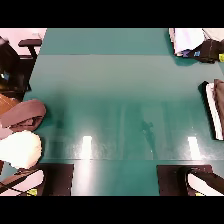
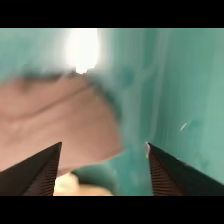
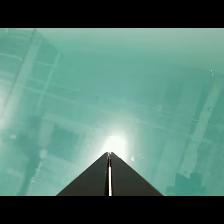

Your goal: Fold the shirts.

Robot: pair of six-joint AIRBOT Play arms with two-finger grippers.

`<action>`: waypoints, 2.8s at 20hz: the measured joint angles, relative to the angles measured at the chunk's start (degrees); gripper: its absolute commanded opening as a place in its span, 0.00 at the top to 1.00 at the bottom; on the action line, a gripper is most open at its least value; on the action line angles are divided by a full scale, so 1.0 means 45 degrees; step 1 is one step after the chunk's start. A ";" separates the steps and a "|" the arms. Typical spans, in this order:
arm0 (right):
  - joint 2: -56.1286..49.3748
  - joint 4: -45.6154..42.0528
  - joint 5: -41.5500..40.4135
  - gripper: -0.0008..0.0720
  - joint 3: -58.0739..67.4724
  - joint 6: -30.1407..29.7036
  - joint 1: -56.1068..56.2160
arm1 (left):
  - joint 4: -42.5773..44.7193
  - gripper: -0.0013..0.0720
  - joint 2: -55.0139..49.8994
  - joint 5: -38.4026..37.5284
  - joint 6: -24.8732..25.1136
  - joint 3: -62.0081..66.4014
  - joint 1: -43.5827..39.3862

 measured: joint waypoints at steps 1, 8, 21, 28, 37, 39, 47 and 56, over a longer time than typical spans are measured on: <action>0.0000 0.0000 0.0000 0.96 0.0000 0.0000 0.0000 | 0.0321 0.13 0.0034 0.0437 -0.0044 -0.0826 0.0301; -0.0010 0.0000 -0.0078 0.96 0.0000 0.0000 0.0000 | 0.1175 0.51 0.0087 0.3978 -0.0141 -0.4605 0.1326; 0.0029 0.0539 -0.0816 0.96 0.1729 0.0005 0.0005 | -0.1297 0.95 0.2273 0.3876 0.0024 0.0117 0.1428; 0.0019 0.0709 -0.1520 0.96 0.3667 0.0005 0.0005 | -0.3235 0.95 0.2982 0.3060 0.0797 0.4716 -0.2448; 0.0010 0.0743 -0.1583 0.96 0.3983 0.0010 0.0005 | -0.2691 0.26 -0.1894 0.1418 0.0933 0.5328 -1.0244; 0.0010 0.0743 -0.1549 0.96 0.3997 0.0010 0.0005 | -0.3011 0.26 -0.3070 0.1564 0.0947 0.5343 -1.1108; 0.0005 0.0738 -0.1443 0.96 0.3997 0.0010 0.0005 | -0.3283 0.26 -0.3963 0.1574 0.0345 0.4779 -0.7315; -0.0005 0.0738 -0.1399 0.96 0.3997 0.0010 0.0005 | -0.6217 0.26 -0.4022 0.2885 0.0743 -0.1603 -0.3157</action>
